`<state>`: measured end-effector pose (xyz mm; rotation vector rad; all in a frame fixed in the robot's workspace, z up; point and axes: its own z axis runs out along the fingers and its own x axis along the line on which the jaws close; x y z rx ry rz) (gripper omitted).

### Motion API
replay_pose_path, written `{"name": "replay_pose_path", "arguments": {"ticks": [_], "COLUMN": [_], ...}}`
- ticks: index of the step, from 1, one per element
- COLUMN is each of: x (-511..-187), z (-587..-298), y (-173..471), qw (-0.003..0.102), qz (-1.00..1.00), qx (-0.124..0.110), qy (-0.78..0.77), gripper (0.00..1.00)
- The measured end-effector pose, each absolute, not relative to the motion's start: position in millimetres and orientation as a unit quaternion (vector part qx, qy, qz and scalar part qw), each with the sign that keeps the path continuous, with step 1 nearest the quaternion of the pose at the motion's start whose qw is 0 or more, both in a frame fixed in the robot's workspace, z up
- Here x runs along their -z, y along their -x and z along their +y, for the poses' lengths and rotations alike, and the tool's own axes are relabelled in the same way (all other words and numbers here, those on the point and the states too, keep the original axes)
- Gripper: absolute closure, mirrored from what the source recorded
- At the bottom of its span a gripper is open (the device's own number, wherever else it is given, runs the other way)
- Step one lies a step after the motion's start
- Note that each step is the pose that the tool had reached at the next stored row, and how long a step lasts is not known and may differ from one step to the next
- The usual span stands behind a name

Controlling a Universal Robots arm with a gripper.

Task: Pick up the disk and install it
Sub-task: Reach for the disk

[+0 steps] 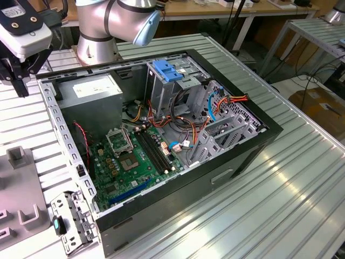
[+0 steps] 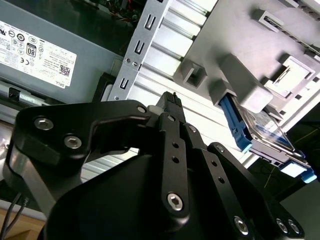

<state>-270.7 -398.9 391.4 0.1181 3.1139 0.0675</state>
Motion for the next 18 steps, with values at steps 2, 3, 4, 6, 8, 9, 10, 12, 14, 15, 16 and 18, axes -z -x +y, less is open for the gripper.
{"name": "replay_pose_path", "arguments": {"ticks": [2, 3, 4, 6, 8, 9, 10, 12, 14, 15, 16, 18], "x": [-391.4, -391.3, -391.3, -391.2, -391.2, -391.2, -391.1, -391.1, -391.1, -391.0, -391.0, -390.9], "z": [-399.0, -399.0, -398.9, -398.9, -398.9, -398.9, -398.9, -398.9, -398.9, -398.9, -398.9, -398.9], "y": [272.1, 272.8, 273.7, 275.6, 276.8, 277.6, 278.2, 279.4, 280.6, 281.1, 281.8, 282.7], "qw": [0.012, 0.012, 0.012, 0.012, 0.012, 0.012, 0.012, 0.012, 0.012, 0.012, 0.012, 0.012], "qz": [0.999, 0.999, 0.999, 0.999, 0.999, 0.999, 0.999, 0.999, 0.999, 0.999, 0.999, 0.999], "qx": [-0.022, -0.022, -0.022, -0.022, -0.022, -0.022, -0.022, -0.022, -0.022, -0.022, -0.022, -0.022], "qy": [-0.038, -0.038, -0.038, -0.038, -0.038, -0.038, -0.038, -0.038, -0.038, -0.038, -0.038, -0.038], "gripper": [0.89, 0.89, 0.89, 0.89, 0.89, 0.89, 0.89, 0.89, 0.89, 0.89, 0.89, 0.89]}}
